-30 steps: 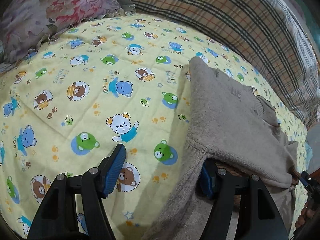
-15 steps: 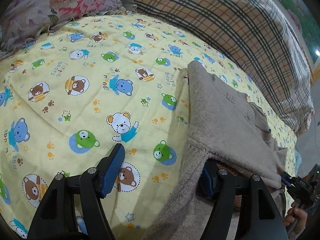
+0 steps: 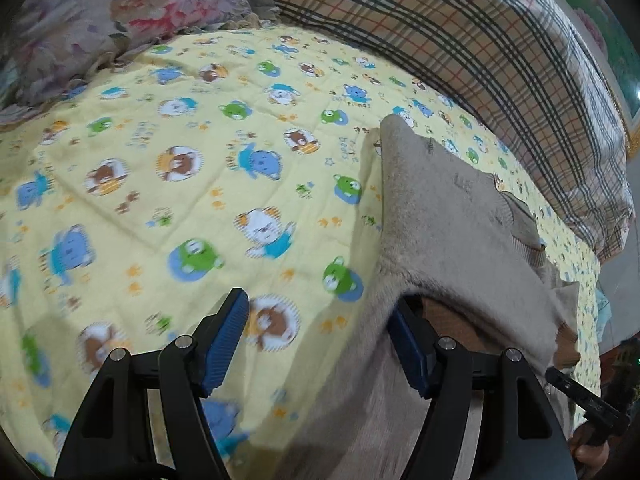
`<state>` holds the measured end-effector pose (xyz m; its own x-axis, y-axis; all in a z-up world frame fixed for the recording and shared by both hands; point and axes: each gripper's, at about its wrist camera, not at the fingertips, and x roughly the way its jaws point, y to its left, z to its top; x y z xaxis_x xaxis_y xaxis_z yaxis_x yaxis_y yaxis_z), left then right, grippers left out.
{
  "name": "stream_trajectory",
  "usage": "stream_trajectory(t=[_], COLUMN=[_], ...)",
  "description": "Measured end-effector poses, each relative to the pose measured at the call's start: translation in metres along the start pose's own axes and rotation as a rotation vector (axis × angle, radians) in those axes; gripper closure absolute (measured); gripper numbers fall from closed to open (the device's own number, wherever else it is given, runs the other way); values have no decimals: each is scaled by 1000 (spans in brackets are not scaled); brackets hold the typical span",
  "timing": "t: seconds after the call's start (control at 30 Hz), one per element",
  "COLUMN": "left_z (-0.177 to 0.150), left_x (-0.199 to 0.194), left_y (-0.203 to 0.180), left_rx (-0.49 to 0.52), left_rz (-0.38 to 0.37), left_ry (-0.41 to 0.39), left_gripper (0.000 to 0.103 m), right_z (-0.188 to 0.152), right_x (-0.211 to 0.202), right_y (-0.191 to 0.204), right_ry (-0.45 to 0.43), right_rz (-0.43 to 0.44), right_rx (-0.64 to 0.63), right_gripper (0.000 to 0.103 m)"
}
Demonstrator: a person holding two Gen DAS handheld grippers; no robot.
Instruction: Fold small clothes
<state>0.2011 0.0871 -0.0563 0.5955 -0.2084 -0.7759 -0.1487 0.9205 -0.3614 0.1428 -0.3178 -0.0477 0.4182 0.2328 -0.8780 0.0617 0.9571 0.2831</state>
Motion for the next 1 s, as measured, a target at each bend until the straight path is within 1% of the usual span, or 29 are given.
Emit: stream_trajectory(t=[0.03, 0.13, 0.17, 0.2, 0.23, 0.27, 0.3, 0.4, 0.5, 0.57, 0.73, 0.87, 1.0], left_z=[-3, -13, -17, -20, -24, -29, -33, -48, -67, -78, -105, -128, -151], left_x=[-5, -24, -29, -34, -40, -46, -51, -66, -78, -83, -94, -108, -120], left_y=[1, 6, 7, 7, 8, 8, 8, 10, 13, 18, 27, 28, 27], left_rx=[-3, 8, 15, 20, 29, 38, 47, 71, 94, 101, 117, 164, 216], left_rz=[2, 7, 5, 4, 4, 4, 5, 6, -3, -12, -36, -39, -44], left_ry=[-4, 0, 6, 7, 8, 8, 8, 18, 47, 67, 118, 137, 160], left_gripper=[32, 32, 32, 32, 32, 32, 31, 30, 30, 29, 29, 24, 23], right_z=[-2, -17, -25, -30, -40, -48, -55, -73, -102, -116, -140, -158, -171], right_x=[-6, -34, -45, -49, -59, -66, -72, -80, -97, -104, -117, -129, -138], right_y=[3, 8, 9, 13, 13, 15, 15, 19, 9, 3, -14, -27, -33], right_ry=[-4, -60, -80, -92, -111, -122, -133, -149, -156, -162, -175, -192, -199], right_rz=[21, 81, 84, 87, 108, 120, 120, 112, 130, 122, 115, 95, 88], right_rx=[0, 23, 30, 36, 47, 56, 62, 72, 109, 127, 182, 211, 220], right_gripper=[74, 72, 70, 66, 64, 59, 56, 54, 53, 52, 49, 48, 47])
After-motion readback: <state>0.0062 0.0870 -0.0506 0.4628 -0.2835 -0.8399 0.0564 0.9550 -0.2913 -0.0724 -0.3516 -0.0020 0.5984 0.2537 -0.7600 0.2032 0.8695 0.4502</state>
